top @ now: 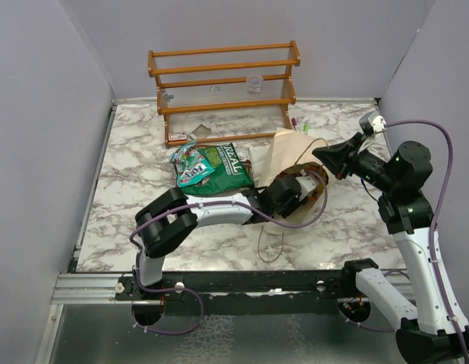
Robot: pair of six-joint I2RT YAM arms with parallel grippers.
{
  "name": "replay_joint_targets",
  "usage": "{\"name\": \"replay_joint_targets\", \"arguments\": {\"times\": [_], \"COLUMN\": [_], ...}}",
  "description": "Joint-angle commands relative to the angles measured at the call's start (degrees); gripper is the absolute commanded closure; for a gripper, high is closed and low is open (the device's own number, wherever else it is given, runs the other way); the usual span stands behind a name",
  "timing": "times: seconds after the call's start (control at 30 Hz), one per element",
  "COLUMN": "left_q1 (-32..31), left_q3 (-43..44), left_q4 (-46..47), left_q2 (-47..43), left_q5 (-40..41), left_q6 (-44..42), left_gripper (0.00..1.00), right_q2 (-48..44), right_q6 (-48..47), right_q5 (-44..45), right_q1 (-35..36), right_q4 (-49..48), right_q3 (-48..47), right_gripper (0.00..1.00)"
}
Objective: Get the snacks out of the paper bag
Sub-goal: Take out the snack from the paper bag.
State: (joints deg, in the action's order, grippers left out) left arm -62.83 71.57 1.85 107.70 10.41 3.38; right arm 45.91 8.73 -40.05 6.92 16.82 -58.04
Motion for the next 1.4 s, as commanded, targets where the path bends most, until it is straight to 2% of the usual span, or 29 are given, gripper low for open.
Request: {"name": "replay_joint_targets", "arguments": {"times": [0.0,0.2,0.5,0.57,0.73,0.83,1.07,1.37], "left_q1": [-0.9,-1.2,-2.0,-2.2,-2.5,-3.0,-3.6,-3.6], "left_q3": [0.7,0.8,0.6,0.8,1.6,1.7,-2.0,-10.8], "left_q4": [1.1,2.1,2.9,2.8,0.6,-1.2,-5.8,-7.5], "left_q2": [1.5,3.5,7.1,7.5,3.8,-0.3,-13.5,-32.9], "left_q5": [3.2,7.2,9.7,11.8,13.1,11.5,4.6,-8.0], "left_q6": [-1.3,-3.5,-6.4,-7.1,-8.1,-7.2,-6.2,-10.8], "left_gripper": [0.56,0.48,0.47,0.53,0.89,1.0,1.0,1.0], "right_q2": [-1.0,-1.0,-1.1,-1.1,-1.3,-1.5,-1.9,-1.5], "right_q6": [0.0,-0.3,-0.2,-0.2,-0.5,-0.5,-0.7,-0.4], "right_q5": [0.0,-0.1,-0.1,-0.1,0.5,0.6,1.6,1.9], "right_q1": [0.2,0.2,0.2,0.2,0.2,0.2,0.2,0.2], "right_q4": [-0.6,0.0,-0.2,-0.1,0.3,-0.1,-0.6,-1.7], "right_q3": [-0.6,-1.1,-0.9,-0.8,-0.8,-0.5,0.3,1.5], "right_gripper": [0.98,0.98,0.98,0.98,0.98,0.98,0.98,0.98]}}
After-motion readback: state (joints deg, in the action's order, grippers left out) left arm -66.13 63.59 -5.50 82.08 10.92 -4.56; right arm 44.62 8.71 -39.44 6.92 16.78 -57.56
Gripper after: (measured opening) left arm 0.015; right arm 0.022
